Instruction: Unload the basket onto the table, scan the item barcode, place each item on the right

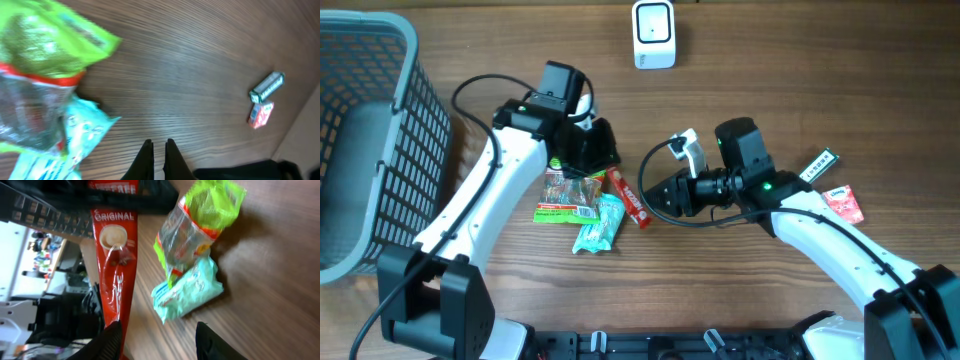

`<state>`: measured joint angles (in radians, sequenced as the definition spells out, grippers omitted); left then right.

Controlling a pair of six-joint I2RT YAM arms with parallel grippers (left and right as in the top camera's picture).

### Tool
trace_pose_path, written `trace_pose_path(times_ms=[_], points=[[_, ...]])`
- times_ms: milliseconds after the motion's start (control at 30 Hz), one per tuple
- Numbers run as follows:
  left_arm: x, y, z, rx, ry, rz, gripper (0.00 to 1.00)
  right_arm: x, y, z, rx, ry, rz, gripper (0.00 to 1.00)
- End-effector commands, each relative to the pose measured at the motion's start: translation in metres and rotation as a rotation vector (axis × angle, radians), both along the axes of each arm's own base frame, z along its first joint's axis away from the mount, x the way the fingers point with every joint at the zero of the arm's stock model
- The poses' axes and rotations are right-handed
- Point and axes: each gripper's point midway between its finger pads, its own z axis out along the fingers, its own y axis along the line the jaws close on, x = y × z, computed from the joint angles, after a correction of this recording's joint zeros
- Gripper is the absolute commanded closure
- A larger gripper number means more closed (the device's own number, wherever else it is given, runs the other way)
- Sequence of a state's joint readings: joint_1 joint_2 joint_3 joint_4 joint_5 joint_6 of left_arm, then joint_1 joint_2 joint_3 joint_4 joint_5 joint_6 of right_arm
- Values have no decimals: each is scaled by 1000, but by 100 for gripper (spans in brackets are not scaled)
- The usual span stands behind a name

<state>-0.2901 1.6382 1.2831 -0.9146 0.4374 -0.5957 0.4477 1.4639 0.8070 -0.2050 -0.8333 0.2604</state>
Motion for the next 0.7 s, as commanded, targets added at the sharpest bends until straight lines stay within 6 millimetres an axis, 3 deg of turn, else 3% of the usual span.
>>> trace_pose_path(times_ms=[0,100,167,333,467,667], points=[[2,11,-3,23,21,64,96,29,-4,36,-91,-150,-30,55],[7,10,-1,9,13,89,96,34,-11,50,-201,-191,-27,55],[-3,12,-4,7,109,183,96,34,-15,53,-318,-246,-21,55],[-19,13,-6,8,205,221,96,19,-3,37,-588,-429,26,48],[-24,14,-7,14,226,220,96,11,5,37,-740,-592,57,47],[-29,8,-4,-19,254,208,96,-2,19,35,-757,-654,134,46]])
